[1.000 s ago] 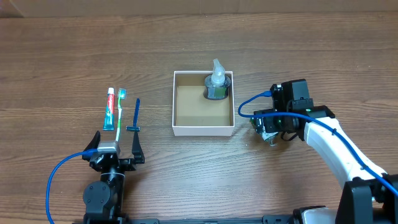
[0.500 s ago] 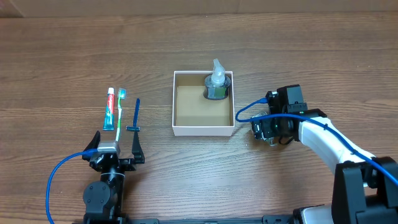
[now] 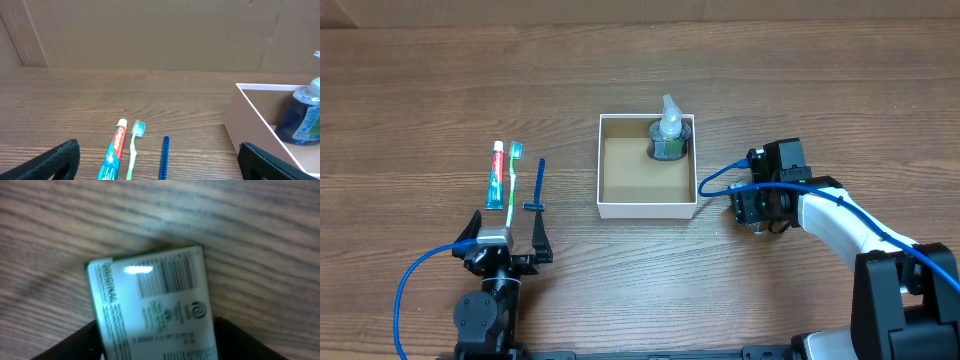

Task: Pack container
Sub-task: 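Move the right gripper to the green soap bar and grasp it, then lower the soap bar into the box beside the bottle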

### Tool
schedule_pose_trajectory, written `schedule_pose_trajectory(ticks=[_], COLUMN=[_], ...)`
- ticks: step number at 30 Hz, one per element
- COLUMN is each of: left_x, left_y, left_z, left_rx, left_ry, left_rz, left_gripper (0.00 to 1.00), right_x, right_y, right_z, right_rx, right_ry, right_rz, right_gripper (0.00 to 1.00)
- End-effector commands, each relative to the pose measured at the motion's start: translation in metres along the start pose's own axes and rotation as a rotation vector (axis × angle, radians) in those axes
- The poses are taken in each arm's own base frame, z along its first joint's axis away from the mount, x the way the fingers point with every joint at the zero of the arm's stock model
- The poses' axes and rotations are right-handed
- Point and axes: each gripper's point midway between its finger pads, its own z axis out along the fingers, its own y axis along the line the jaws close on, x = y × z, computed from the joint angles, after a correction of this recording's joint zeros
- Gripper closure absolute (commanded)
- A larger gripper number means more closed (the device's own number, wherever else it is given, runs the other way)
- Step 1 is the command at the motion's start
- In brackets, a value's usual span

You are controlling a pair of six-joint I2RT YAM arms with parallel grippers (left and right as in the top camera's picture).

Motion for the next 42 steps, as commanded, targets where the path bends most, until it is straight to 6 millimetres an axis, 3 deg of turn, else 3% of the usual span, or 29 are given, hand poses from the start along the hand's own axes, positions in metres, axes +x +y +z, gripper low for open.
schedule_pose_trajectory(ticks=[1, 4, 13, 22, 30, 42], left_x=[-0.001, -0.001, -0.001, -0.001, -0.001, -0.001], left_y=[0.003, 0.003, 0.003, 0.003, 0.003, 0.003], left_z=[0.000, 0.000, 0.000, 0.000, 0.000, 0.000], left_rx=[-0.013, -0.013, -0.013, -0.013, -0.013, -0.013], left_ry=[-0.009, -0.009, -0.009, -0.009, -0.009, -0.009], left_rz=[0.011, 0.011, 0.011, 0.011, 0.011, 0.011], left_gripper=[0.00, 0.00, 0.00, 0.00, 0.00, 0.00], right_x=[0.008, 0.002, -0.025, -0.067, -0.091, -0.094], right_y=[0.003, 0.003, 0.004, 0.019, 0.066, 0.154], right_z=[0.003, -0.004, -0.038, -0.105, -0.163, -0.170], right_rx=[-0.016, -0.017, -0.016, -0.065, -0.236, -0.274], right_ry=[0.053, 0.064, 0.081, 0.033, -0.055, -0.110], right_rz=[0.013, 0.019, 0.080, 0.157, 0.170, 0.063], right_gripper=[0.36, 0.43, 0.50, 0.51, 0.53, 0.53])
